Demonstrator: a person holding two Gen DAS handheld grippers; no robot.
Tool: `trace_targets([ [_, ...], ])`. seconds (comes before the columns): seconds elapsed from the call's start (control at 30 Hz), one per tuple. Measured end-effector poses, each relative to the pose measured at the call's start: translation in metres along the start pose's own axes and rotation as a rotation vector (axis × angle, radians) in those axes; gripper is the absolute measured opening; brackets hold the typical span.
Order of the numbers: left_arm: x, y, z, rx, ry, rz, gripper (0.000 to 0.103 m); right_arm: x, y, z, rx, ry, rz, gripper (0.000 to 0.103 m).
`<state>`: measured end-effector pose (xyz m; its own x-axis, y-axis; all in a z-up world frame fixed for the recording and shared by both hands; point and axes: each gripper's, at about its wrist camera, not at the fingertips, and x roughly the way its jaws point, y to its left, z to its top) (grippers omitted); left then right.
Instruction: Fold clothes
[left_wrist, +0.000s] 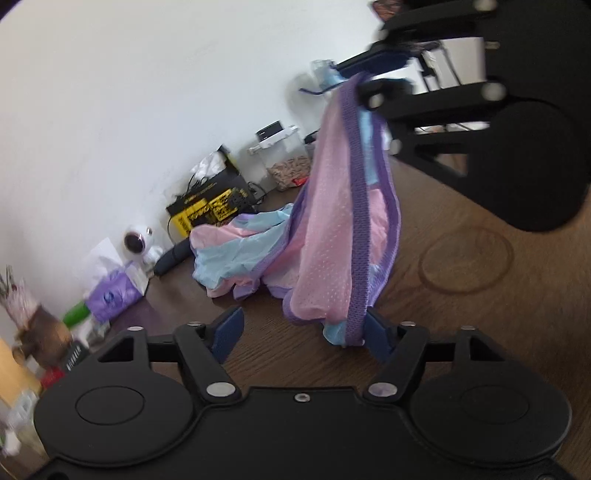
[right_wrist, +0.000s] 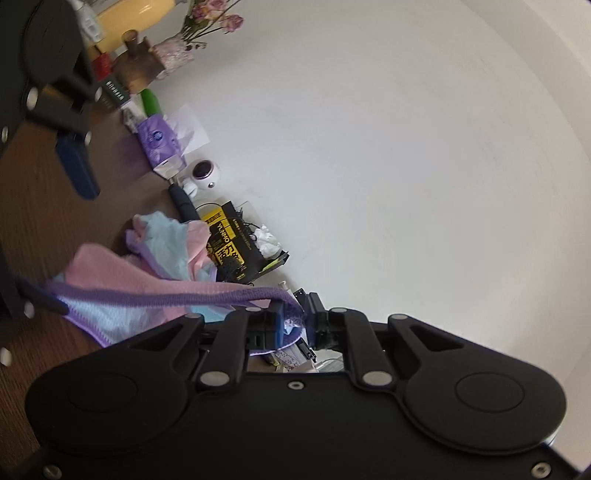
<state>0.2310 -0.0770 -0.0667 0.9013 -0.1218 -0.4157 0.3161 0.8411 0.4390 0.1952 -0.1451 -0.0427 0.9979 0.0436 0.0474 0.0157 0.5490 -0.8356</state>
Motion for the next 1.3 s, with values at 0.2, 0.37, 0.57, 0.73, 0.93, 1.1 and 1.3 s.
trace_targets([
  [0.2,0.007,0.013,0.009,-0.063,-0.029,0.084,0.022,0.003,-0.017,0.003,0.042,0.027,-0.010,0.015],
  [0.37,0.007,0.010,0.008,0.041,-0.108,-0.010,0.022,-0.001,-0.018,-0.005,0.065,0.085,0.061,0.015],
  [0.57,0.011,-0.010,0.005,0.134,-0.119,-0.033,0.016,-0.002,-0.009,-0.024,0.052,0.157,0.127,0.015],
  [0.73,0.005,-0.007,0.006,0.114,-0.166,0.038,0.002,0.001,-0.003,-0.038,0.027,0.230,0.183,0.015],
  [0.93,-0.009,0.008,0.019,0.033,-0.208,0.101,0.002,-0.001,0.005,-0.039,0.034,0.239,0.232,0.024],
  [1.1,-0.020,0.009,0.025,0.060,-0.239,0.153,0.002,-0.006,0.018,-0.024,0.020,0.183,0.293,0.026],
  [1.3,-0.029,0.007,0.014,0.144,-0.325,0.240,0.002,0.000,0.014,-0.012,0.077,0.153,0.461,0.034],
])
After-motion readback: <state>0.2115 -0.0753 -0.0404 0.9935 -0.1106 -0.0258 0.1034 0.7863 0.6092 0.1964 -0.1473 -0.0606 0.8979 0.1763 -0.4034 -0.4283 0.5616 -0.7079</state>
